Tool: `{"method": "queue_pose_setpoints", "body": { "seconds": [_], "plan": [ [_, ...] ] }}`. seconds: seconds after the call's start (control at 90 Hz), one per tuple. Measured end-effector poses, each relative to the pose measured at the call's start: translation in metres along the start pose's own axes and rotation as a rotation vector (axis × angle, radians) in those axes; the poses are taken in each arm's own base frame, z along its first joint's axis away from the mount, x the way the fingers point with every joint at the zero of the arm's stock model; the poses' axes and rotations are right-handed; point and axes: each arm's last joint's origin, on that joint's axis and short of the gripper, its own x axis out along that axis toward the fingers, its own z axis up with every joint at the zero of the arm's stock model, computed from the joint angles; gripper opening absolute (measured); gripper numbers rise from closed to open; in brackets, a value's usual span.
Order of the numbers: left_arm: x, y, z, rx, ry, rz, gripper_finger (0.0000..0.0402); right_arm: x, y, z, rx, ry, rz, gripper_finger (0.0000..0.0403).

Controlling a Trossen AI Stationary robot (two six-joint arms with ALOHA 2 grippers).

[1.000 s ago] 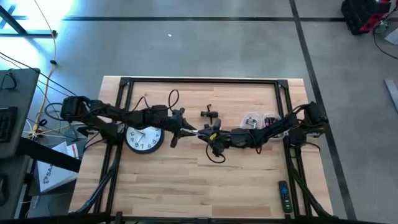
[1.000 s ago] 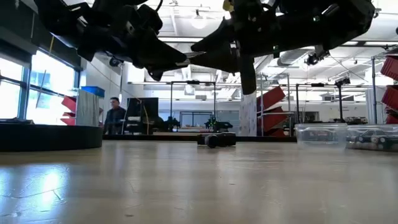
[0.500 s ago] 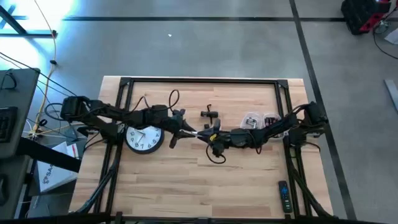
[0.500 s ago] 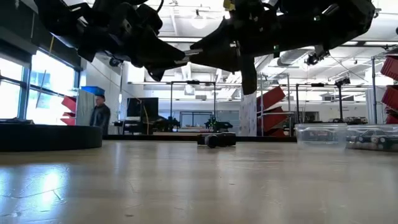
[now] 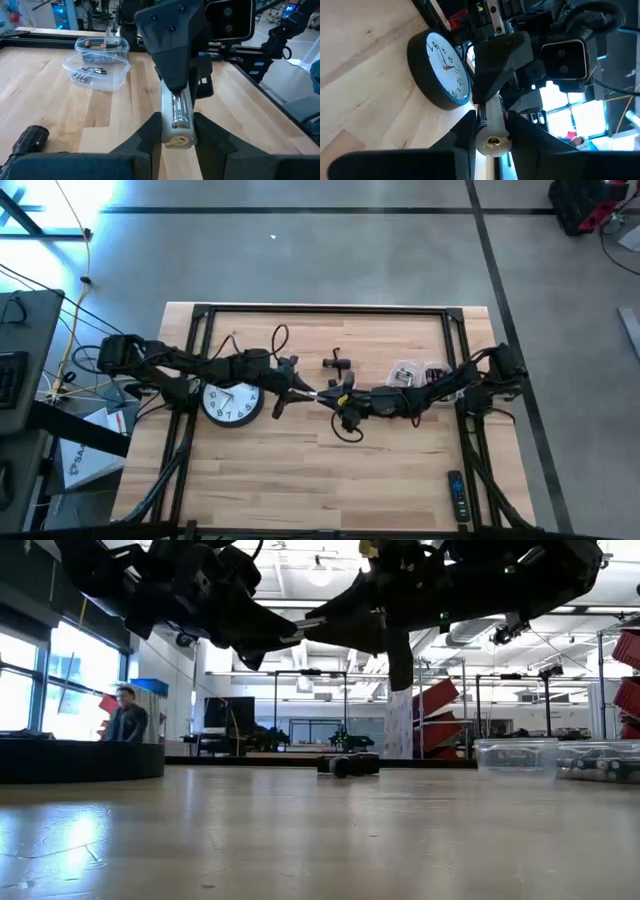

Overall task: Insert battery
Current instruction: Insert the white battery case into the black flashlight

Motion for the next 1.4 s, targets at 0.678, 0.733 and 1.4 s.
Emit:
{"method": "queue_pose_setpoints", "body": {
  "seconds": [0.678, 0.733, 1.4],
  "plan": [
    [-0.045, -0.017, 0.031, 0.322, -0.005, 0.294, 0.0163, 0.01, -0.015, -0.033, 0.786, 0.113, -0.078, 0.0058],
    [-0.048, -0.019, 0.025, 0.341, 0.022, 0.39, 0.0163, 0.013, -0.021, -0.045, 0.971, 0.118, -0.095, 0.0058],
    [-0.053, -0.006, -0.058, 0.332, 0.072, 0.583, 0.0163, 0.018, -0.077, -0.134, 1.743, -0.023, 0.022, 0.0058]
  ]
}}
